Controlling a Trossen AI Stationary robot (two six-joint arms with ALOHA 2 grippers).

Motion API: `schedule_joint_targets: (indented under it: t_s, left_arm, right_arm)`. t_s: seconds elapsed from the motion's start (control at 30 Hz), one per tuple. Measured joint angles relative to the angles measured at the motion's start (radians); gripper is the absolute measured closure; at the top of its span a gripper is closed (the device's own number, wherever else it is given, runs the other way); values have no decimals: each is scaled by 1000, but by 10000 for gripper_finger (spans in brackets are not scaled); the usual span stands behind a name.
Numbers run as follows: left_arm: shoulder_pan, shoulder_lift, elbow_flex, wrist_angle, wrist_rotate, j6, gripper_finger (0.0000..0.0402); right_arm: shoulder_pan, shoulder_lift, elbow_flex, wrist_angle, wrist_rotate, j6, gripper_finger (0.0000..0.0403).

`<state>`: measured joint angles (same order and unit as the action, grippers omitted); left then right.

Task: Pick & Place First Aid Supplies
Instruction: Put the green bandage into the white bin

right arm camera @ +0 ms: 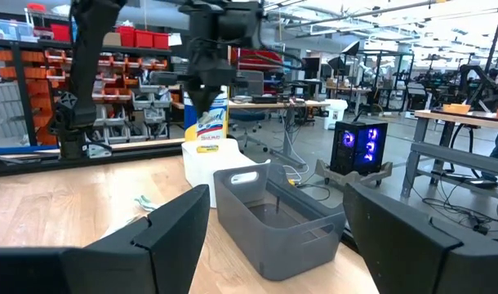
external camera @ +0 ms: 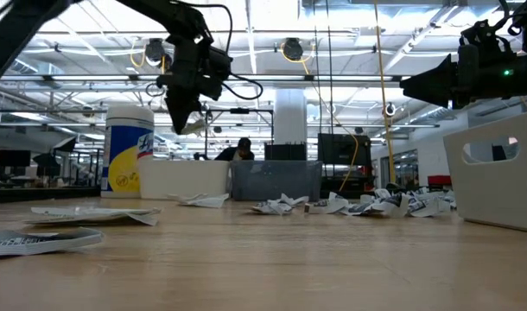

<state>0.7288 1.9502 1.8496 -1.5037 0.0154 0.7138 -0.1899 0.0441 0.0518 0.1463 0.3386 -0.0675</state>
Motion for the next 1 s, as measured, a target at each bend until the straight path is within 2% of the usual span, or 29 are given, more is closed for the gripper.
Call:
schedule_joint_targets:
  t_s: [0.27, 0.67, 1.0]
  left_arm:
    - [51, 98, 138, -19, -2, 18, 401]
    - [57, 272, 128, -2, -26, 16, 401]
    - [54, 317, 128, 36, -17, 14, 401]
  right_arm:
    - [0, 0, 0, 0, 0, 0, 124]
    - [0, 0, 0, 0, 0, 0, 124]
    - [0, 0, 0, 0, 0, 0, 124]
